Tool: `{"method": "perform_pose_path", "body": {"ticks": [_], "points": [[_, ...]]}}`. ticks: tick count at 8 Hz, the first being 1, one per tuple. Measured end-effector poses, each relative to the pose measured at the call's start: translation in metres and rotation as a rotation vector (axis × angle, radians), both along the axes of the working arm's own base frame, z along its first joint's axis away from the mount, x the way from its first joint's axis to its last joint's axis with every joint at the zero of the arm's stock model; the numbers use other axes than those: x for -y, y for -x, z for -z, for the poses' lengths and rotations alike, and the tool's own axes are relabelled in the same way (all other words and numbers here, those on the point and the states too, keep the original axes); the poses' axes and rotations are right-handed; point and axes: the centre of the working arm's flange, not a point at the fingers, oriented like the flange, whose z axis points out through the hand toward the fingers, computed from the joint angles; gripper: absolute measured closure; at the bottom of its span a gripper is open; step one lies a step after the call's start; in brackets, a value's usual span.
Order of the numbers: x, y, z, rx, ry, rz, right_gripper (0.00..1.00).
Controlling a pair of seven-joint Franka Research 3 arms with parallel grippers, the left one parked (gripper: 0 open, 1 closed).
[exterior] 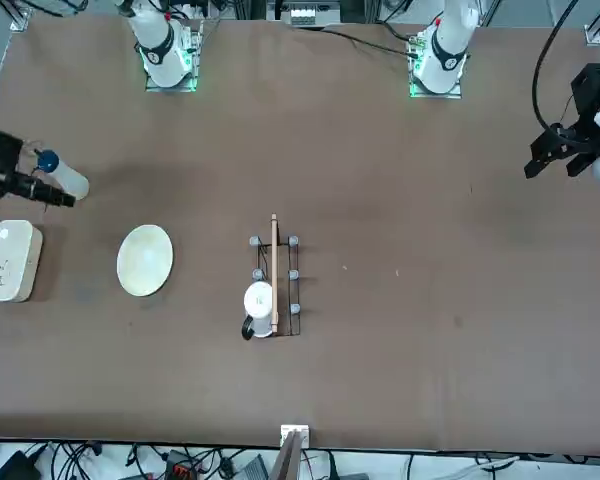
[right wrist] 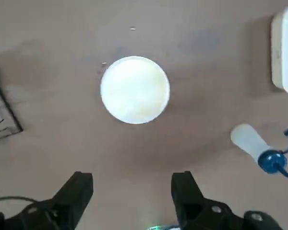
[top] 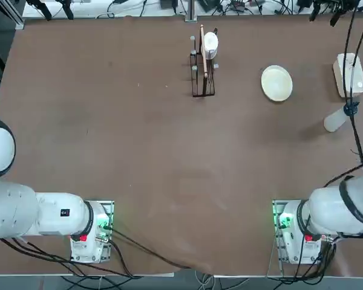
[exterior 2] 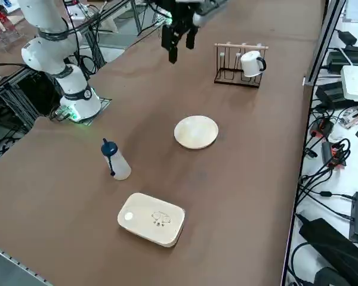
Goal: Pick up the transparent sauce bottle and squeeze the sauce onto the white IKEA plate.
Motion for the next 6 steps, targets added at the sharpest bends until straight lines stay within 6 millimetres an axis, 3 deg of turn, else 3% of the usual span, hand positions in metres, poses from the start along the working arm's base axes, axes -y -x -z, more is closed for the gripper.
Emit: {"method": "perform_pose_path", "body": {"ticks": [2,6], "points": [[-0.028,0.024,-0.016,0.053,-0.015,-0.213,0.0],[-0.03,0.04,-0.033,0.11,-0.017,-0.323,0.0]]}}
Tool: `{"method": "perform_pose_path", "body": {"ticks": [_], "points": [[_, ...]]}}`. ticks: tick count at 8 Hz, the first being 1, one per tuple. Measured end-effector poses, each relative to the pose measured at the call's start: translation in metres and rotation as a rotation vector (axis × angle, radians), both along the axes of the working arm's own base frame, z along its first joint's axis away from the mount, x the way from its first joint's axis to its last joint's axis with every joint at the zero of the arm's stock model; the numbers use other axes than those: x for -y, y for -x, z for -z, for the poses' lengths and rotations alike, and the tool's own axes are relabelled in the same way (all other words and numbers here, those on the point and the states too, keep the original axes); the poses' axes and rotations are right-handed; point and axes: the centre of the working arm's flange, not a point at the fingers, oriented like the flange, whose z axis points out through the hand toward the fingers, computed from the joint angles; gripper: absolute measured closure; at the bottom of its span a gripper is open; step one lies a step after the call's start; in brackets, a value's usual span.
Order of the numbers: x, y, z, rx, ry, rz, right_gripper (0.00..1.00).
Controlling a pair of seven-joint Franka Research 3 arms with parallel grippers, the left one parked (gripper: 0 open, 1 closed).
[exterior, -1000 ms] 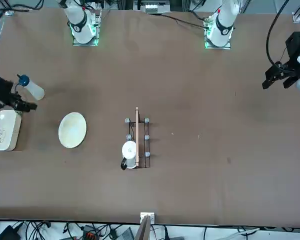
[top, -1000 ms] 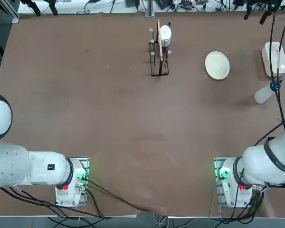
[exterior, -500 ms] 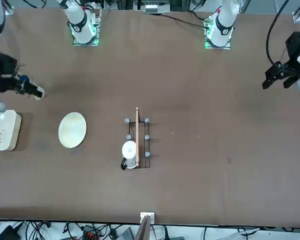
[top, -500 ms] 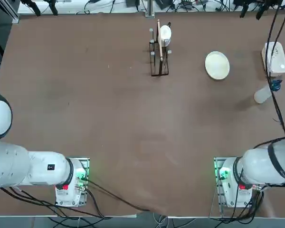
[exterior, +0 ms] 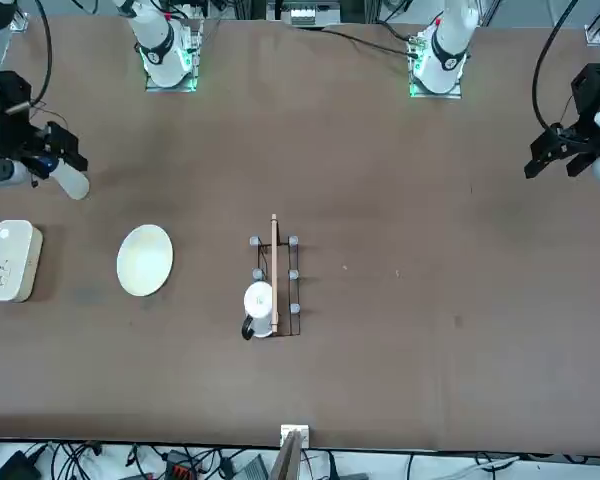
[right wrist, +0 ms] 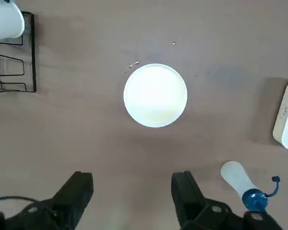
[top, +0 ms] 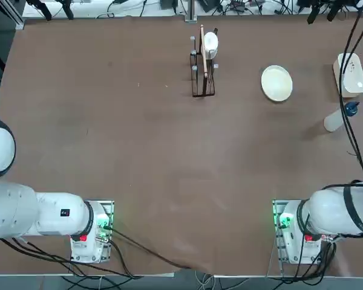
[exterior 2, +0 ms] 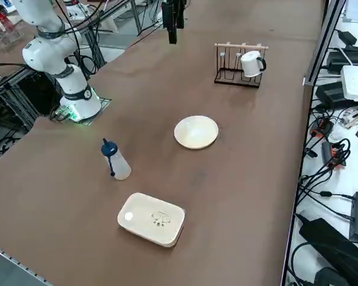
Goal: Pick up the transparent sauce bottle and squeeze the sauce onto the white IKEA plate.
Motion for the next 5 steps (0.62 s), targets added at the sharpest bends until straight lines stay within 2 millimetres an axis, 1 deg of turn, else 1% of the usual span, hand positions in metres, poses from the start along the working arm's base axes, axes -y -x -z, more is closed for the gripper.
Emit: {"method": "perform_pose_path", "body": {"ticks": [2,5], "points": [[-0.001,0.006,-0.008,0.012,0.003,0.033,0.0],[0.009,0.012,-0.016,0.025,0.004,0.055,0.0]]}}
